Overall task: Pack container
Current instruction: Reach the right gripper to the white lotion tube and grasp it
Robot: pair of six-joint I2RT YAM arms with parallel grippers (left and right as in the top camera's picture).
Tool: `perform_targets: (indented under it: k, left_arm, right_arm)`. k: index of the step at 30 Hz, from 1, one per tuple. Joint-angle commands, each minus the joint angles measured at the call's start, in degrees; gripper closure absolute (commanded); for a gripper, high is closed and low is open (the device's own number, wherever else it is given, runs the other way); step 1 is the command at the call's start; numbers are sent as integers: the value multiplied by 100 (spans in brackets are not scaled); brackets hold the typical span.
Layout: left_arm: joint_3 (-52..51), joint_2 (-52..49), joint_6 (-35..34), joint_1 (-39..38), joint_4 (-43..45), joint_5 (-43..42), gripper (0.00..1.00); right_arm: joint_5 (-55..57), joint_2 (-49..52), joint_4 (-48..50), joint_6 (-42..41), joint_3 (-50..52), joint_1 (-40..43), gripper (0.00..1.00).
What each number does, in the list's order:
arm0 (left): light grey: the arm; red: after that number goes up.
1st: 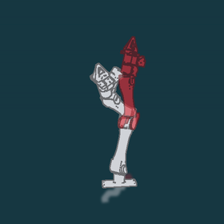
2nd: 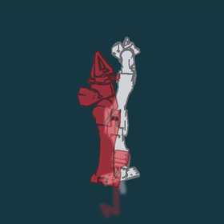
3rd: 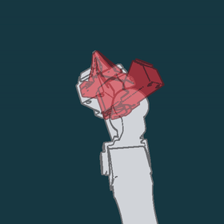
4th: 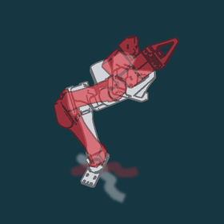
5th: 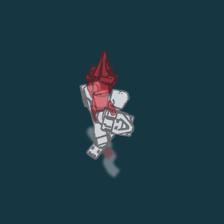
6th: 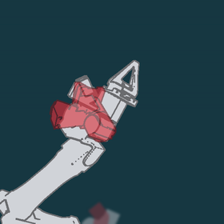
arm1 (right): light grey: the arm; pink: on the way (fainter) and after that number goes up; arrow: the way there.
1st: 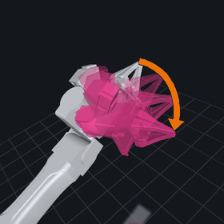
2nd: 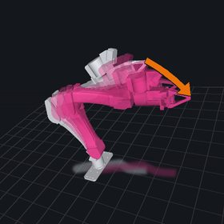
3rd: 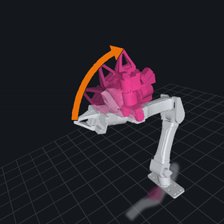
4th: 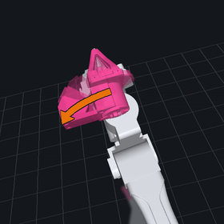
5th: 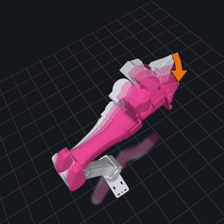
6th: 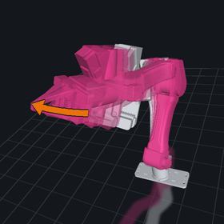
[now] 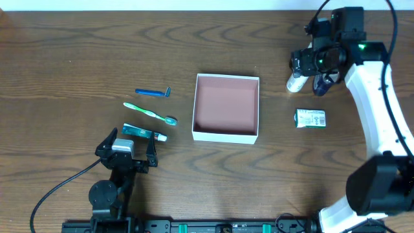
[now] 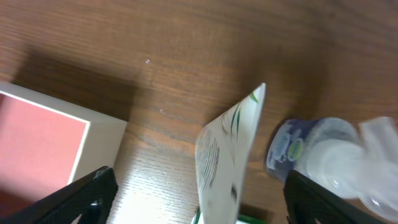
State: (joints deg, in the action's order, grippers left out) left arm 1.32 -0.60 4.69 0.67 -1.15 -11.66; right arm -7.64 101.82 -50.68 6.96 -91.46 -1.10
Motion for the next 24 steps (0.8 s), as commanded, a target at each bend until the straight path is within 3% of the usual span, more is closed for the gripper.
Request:
perform_targets:
  k: [1,12,24]
  left_arm:
    - [-109,31,-7,28,-181,-79,2]
    - [-109,31,-7,28,-181,-81,2]
    - [-109,31,-7,28,-181,-81,2]
  right_arm:
    - [79,210,57,35,-90,-39,16]
    - [363,376,306,42,-87,9,28]
    - [426,376,317,39,-87,7,70]
